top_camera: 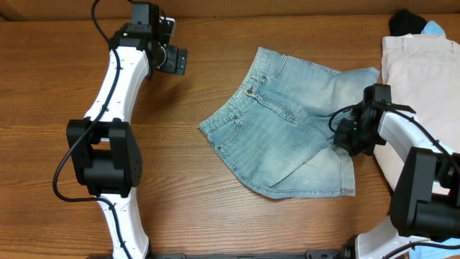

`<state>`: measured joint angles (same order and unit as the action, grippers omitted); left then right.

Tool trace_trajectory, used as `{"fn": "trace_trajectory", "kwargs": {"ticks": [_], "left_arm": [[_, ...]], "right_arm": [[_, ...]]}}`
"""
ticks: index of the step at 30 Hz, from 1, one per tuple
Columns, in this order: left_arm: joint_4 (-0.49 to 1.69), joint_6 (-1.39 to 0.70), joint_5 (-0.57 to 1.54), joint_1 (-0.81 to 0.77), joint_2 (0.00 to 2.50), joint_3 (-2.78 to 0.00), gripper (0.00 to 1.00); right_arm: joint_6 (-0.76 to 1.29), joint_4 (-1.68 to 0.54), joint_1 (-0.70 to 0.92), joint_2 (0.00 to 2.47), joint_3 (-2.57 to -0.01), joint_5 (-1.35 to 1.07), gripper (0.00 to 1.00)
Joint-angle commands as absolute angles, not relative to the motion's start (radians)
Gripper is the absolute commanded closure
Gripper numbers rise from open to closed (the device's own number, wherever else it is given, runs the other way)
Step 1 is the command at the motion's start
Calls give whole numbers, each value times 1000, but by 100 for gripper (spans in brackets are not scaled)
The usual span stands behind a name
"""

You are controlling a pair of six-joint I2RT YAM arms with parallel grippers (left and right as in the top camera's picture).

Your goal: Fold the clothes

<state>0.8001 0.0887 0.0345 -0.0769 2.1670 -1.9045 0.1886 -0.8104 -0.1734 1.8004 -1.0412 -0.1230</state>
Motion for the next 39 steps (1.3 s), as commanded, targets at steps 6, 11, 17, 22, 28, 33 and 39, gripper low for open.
{"fn": "trace_trajectory", "kwargs": {"ticks": [6, 11, 17, 22, 28, 33, 39], "left_arm": [[749, 130, 139, -149, 2180, -1899, 10], [698, 251, 208, -278, 2239, -1899, 10], [650, 354, 205, -432, 2319, -1899, 9], [642, 356, 178, -467, 2388, -1899, 11], [704, 142, -189, -433, 2436, -1899, 9], [839, -10, -247, -316, 2441, -1899, 9], [997, -76, -242, -107, 2441, -1899, 9]], "right_arm": [[259, -1006, -406, 1657, -1155, -83, 96], [259, -1028, -448, 1645, -1155, -80, 96], [259, -1028, -448, 1645, -1155, -80, 96], [258, -1027, -447, 1645, -1155, -80, 96], [258, -1016, -420, 1645, -1155, -81, 96], [271, -958, -319, 1646, -1152, -81, 96], [320, -840, -213, 1646, -1152, -80, 96]]}}
